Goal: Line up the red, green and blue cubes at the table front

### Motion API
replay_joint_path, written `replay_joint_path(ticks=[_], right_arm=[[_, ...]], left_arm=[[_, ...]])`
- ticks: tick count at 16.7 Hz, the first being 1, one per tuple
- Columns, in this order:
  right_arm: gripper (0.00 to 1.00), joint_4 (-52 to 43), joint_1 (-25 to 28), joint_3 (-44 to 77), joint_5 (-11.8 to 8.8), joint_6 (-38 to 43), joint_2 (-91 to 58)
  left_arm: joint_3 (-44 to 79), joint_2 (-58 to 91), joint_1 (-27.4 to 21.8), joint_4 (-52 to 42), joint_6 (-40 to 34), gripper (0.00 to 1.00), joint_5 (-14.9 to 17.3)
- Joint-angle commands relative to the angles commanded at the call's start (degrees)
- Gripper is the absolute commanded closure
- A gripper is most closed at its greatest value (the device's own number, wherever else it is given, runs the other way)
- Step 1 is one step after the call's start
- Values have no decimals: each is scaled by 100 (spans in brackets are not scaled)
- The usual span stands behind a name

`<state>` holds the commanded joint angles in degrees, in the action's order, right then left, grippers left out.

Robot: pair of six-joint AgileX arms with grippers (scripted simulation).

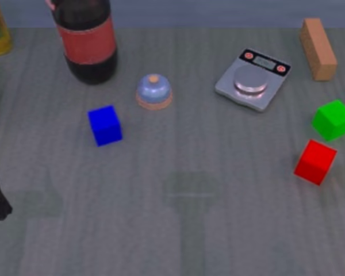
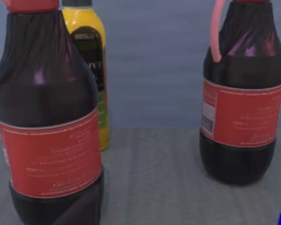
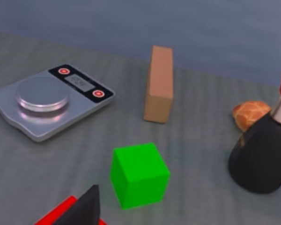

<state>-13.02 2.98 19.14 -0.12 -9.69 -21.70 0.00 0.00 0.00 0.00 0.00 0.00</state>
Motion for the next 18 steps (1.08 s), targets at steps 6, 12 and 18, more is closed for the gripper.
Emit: replay_joint_path(ticks=[6,12,18], right_arm=[[0,-1883,375,2473,18,-1329,-3755],[0,-3658,744,4794,19,-2578,-7043],[0,-4665,974,6377,20,-3364,-9009]], left_arm=[[0,0,0,0,0,0,0],[0,0,0,0,0,0,0],[0,0,0,0,0,0,0]])
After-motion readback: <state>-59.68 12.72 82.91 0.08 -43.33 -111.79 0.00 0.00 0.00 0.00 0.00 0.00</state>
